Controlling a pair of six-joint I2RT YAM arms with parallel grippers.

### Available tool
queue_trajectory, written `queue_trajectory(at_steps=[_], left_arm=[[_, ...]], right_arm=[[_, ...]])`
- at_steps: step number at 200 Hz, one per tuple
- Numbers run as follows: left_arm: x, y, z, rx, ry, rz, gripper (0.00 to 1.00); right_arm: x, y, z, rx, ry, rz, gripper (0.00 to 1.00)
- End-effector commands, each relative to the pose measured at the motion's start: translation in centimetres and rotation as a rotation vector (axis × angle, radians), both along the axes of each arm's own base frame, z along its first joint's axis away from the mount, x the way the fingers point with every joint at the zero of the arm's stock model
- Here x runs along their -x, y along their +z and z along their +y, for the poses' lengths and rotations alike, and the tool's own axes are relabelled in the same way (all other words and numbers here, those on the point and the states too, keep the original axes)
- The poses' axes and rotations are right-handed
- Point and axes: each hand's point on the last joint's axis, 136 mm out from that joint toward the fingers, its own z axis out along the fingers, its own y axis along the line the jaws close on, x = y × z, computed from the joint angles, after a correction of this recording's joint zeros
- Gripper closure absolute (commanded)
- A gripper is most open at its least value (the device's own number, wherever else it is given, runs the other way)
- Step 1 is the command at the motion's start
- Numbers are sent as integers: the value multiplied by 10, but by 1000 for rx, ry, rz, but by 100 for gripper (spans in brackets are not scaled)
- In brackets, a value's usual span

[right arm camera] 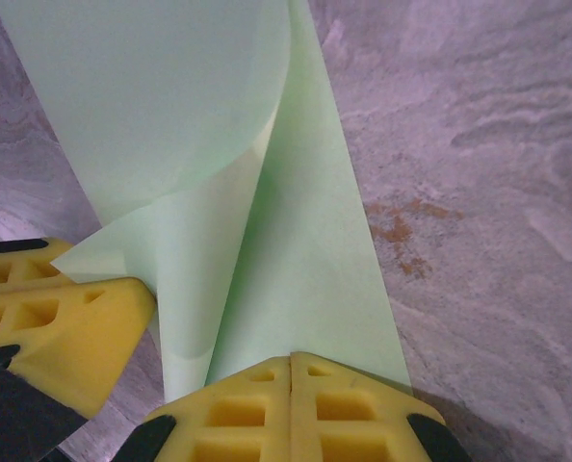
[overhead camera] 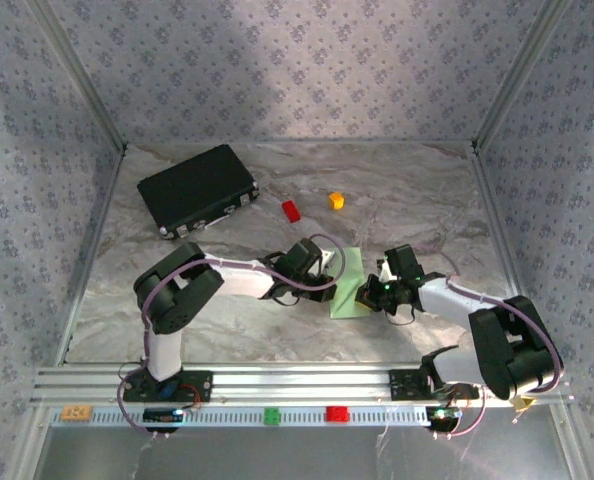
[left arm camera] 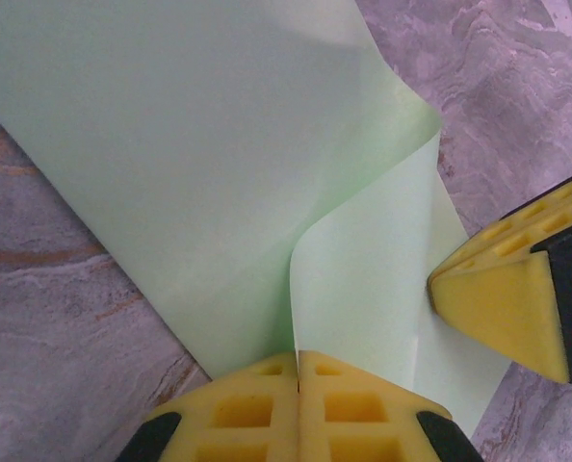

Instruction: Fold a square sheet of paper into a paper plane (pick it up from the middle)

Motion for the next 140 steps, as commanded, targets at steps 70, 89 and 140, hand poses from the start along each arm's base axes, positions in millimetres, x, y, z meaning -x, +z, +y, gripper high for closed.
queue_trajectory(at_steps=[70,89,140], left_arm=[[-1,8,-1,19,3,-13,97],[-1,5,-1,9,2,-8,98],[2,-4,0,-6,-1,13,98]], right_arm=[[13,-14,-14,67,-9,58,99],[13,-14,-13,65,-9,57,99],[-4,15,-1,-23,-6,-45,97]])
